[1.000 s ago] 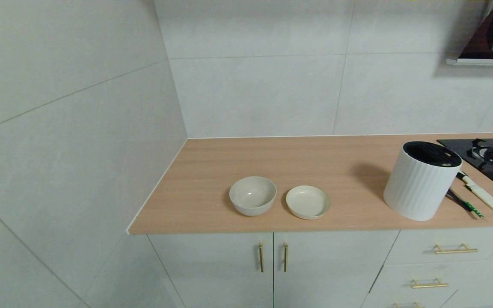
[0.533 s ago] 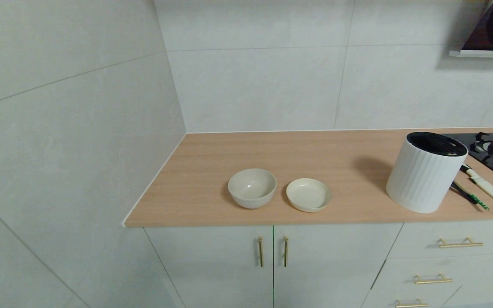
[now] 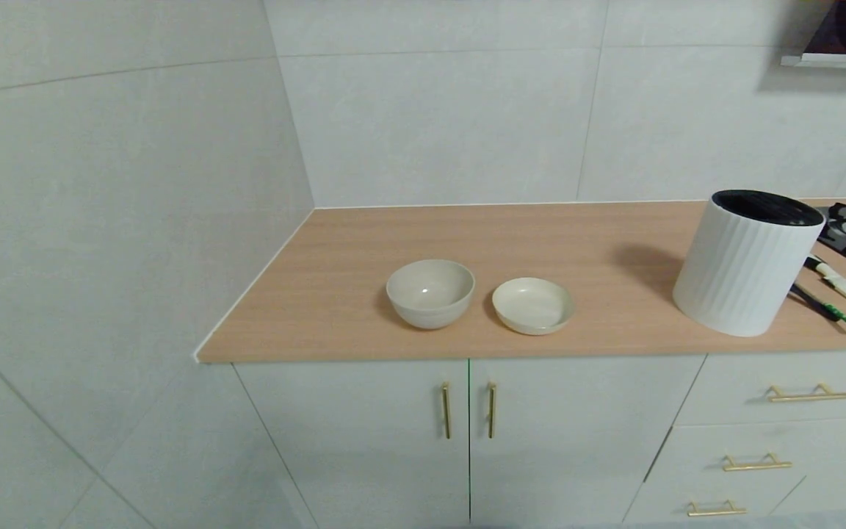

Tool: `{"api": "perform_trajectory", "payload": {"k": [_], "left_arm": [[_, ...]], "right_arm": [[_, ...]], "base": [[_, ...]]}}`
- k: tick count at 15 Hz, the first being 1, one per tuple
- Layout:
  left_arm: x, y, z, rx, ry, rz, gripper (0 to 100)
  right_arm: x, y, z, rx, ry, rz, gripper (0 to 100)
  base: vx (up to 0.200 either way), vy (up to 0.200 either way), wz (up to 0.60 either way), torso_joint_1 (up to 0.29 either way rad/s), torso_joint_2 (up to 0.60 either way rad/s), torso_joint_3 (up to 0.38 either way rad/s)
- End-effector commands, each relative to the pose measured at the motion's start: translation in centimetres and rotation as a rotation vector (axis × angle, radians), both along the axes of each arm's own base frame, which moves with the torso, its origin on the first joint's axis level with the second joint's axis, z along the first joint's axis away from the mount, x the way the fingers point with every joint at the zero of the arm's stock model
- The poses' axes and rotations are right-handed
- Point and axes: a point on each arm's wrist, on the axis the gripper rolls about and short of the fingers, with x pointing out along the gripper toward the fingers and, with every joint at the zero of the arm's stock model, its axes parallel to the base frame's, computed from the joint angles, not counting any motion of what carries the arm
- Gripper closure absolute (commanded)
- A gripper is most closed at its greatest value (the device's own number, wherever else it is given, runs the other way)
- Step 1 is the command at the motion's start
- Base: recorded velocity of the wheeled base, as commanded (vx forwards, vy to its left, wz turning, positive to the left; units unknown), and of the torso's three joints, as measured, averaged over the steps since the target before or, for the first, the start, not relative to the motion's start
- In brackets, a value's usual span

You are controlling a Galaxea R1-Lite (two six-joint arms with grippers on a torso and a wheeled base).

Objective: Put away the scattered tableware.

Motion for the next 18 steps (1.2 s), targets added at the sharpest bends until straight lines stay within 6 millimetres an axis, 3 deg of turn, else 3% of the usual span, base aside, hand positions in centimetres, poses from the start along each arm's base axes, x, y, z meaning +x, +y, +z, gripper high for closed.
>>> {"api": "perform_trajectory", "payload": {"k": [1, 18], "left_arm": [[0.00, 0.00, 0.00, -0.001, 0.000, 0.000, 0], [0.00, 0.00, 0.00, -0.001, 0.000, 0.000, 0]], "right_arm": [[0.01, 0.00, 0.01, 0.000, 0.001, 0.001, 0], [0.01, 0.00, 0.01, 0.000, 0.001, 0.001, 0]], "base": [[0.000, 0.000, 0.00, -0.242, 0.54, 0.305], [0.000, 0.000, 0.00, -0.202, 0.50, 0.293]]}}
